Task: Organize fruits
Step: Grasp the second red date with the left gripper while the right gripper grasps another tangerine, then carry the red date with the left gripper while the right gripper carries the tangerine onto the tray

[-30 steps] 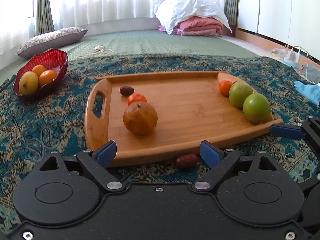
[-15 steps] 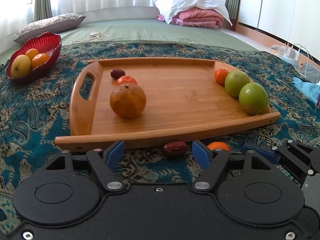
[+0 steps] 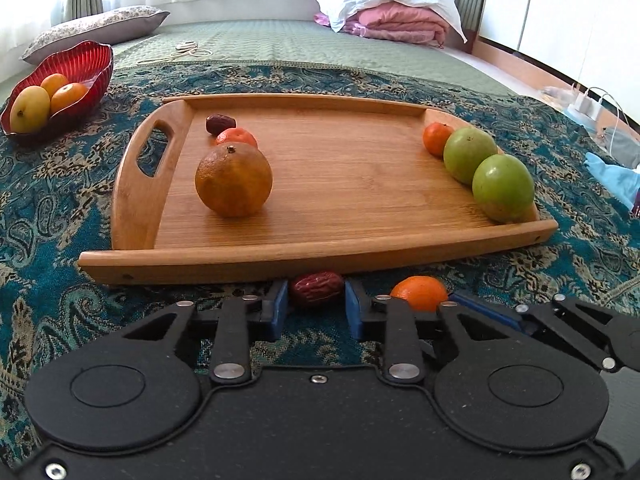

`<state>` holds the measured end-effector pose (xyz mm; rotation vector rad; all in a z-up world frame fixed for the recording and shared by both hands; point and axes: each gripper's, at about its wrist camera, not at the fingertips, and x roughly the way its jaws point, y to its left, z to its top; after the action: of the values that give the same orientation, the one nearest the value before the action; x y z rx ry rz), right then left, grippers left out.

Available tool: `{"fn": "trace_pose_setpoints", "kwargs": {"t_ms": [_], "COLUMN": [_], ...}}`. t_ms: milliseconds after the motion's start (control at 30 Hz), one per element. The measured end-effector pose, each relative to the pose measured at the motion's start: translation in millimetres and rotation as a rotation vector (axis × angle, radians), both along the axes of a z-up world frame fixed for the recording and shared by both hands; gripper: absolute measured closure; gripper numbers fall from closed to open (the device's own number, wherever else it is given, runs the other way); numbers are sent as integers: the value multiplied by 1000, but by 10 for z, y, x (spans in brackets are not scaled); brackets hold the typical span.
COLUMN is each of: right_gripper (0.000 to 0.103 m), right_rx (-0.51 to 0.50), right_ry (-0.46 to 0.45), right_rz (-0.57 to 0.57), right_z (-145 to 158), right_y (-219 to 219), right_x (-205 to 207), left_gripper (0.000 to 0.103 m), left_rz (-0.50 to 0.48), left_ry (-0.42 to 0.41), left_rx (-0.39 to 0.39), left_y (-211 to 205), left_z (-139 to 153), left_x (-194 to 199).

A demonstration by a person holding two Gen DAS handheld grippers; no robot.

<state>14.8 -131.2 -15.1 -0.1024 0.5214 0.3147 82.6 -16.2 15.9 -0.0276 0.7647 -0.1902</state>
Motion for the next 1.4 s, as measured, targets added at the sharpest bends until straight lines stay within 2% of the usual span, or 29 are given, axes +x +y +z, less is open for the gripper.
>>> {"fn": "trace_pose_setpoints", "kwargs": {"t_ms": [200,733,1400], "right_gripper": [61,61,63], "right_rx": [0,13,7], "right_ry": [-4,9,19], "right_rz": [6,-2,-8], "right_z": [12,-1,-28], "right_y": [14,91,141], "right_x": [9,122,205], "left_gripper": [75,75,75], "left_rz": [3,15,40], "left_ry": [-9,-67,-51], "left_rx": [-18,14,17], "left_y": [21,108,161], "left_z": [36,164,94], "left_x": [-35,-128,-120]}}
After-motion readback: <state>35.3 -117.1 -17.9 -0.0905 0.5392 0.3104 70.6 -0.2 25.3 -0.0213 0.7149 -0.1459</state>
